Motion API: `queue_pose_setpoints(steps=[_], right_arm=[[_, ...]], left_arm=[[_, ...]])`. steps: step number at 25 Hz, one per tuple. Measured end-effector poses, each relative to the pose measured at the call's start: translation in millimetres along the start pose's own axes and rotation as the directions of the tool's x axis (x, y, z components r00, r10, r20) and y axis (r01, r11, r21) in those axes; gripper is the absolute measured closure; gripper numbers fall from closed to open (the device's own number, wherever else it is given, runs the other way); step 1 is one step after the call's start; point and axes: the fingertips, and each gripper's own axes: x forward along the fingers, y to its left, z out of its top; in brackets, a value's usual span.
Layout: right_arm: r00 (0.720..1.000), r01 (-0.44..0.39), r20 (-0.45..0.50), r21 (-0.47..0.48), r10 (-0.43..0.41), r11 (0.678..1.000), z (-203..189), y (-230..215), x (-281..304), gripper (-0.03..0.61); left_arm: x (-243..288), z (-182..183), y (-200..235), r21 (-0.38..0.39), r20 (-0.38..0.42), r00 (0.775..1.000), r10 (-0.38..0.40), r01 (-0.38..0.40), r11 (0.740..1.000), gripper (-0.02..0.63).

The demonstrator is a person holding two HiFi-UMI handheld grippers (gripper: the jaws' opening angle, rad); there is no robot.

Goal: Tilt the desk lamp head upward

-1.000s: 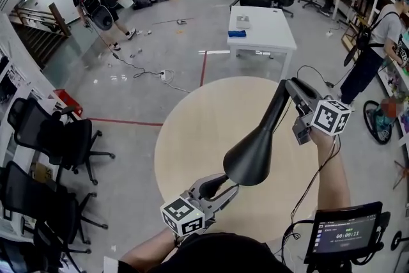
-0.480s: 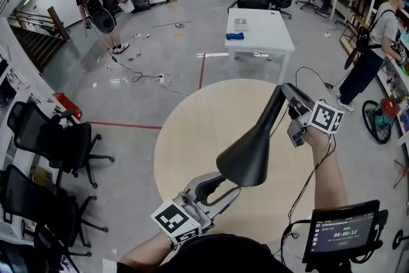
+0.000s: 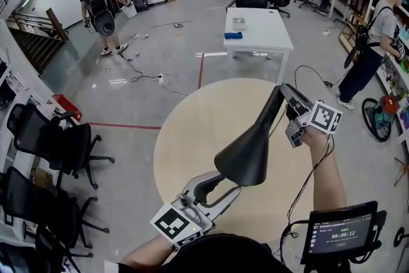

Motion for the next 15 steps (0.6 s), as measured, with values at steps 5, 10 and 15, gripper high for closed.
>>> queue_pose_setpoints(steps=[5,10,15], right_arm=[[1.0,-0.005,0.012,0.064,0.004,0.998,-3,-7,-1,0.456],[1.0,0.025,0.012,0.129,-0.027,0.991,-10,-16,-4,0.456],[0.998,0.054,0.003,0.139,-0.055,0.989,-13,-21,-7,0.456]], left_arm=[[6,23,-1,0.016,0.039,0.999,0.005,-0.006,1.0,0.443],[14,46,-1,0.051,0.075,0.997,0.001,-0.005,0.999,0.443],[20,57,-5,0.062,0.115,0.993,-0.016,0.008,0.998,0.443]])
